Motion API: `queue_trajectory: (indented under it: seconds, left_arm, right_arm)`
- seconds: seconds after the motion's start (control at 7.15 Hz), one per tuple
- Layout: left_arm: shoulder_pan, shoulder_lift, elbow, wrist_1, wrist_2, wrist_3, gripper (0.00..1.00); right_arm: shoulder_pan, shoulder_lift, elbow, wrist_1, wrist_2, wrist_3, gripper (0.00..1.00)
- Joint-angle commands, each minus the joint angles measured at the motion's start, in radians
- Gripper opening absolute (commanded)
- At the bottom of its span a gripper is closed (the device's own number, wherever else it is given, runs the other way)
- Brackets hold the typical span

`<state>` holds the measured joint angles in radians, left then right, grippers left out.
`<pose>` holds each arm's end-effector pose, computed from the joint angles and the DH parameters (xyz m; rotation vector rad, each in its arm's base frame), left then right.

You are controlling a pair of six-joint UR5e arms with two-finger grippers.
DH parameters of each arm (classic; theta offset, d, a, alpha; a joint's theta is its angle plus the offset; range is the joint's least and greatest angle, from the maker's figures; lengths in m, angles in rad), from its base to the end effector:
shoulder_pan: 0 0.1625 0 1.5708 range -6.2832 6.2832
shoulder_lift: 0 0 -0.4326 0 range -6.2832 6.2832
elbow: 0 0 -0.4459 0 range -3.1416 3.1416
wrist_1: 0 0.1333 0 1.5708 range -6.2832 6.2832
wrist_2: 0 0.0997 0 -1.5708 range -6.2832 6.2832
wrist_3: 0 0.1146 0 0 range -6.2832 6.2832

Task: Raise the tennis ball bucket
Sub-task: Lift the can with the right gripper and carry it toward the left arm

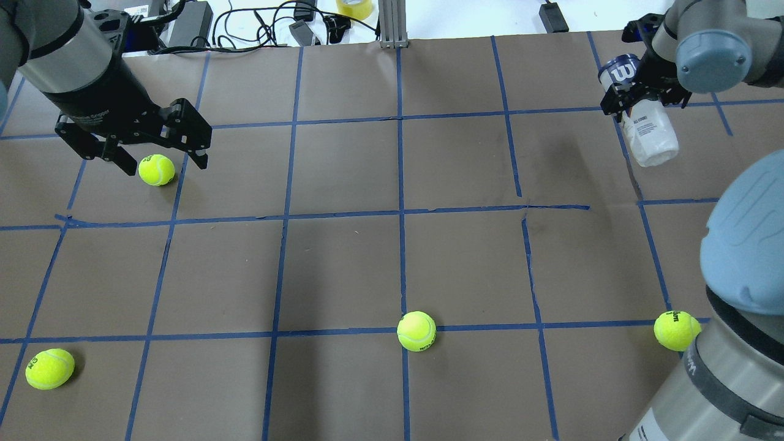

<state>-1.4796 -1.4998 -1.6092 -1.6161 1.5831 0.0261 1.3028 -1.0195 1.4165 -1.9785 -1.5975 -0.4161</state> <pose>-0.0846 -0.5231 0.4927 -0.1017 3.1283 0.0210 -0.0700 -0.7468 0.2451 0.2301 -3.1043 0.0017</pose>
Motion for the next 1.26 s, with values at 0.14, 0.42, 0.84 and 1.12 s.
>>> queue_trajectory:
  seconds: [0.14, 0.42, 0.84, 1.12]
  left_arm:
    - [0.012, 0.0, 0.002, 0.004, 0.0, 0.0, 1.0]
    - [0.013, 0.0, 0.005, 0.008, 0.0, 0.0, 1.0]
    - [0.013, 0.0, 0.003, 0.004, 0.0, 0.0, 1.0]
    - [0.013, 0.0, 0.005, 0.002, 0.0, 0.0, 1.0]
  right_arm:
    - [0.179, -0.025, 0.007, 0.006, 0.011, -0.206, 0.65]
    - [0.26, -0.024, 0.009, -0.002, 0.091, -0.324, 0.65]
    - [0.418, -0.024, 0.009, -0.1, 0.086, -0.436, 0.68]
    - [0.496, -0.005, 0.01, -0.149, 0.081, -0.518, 0.68]
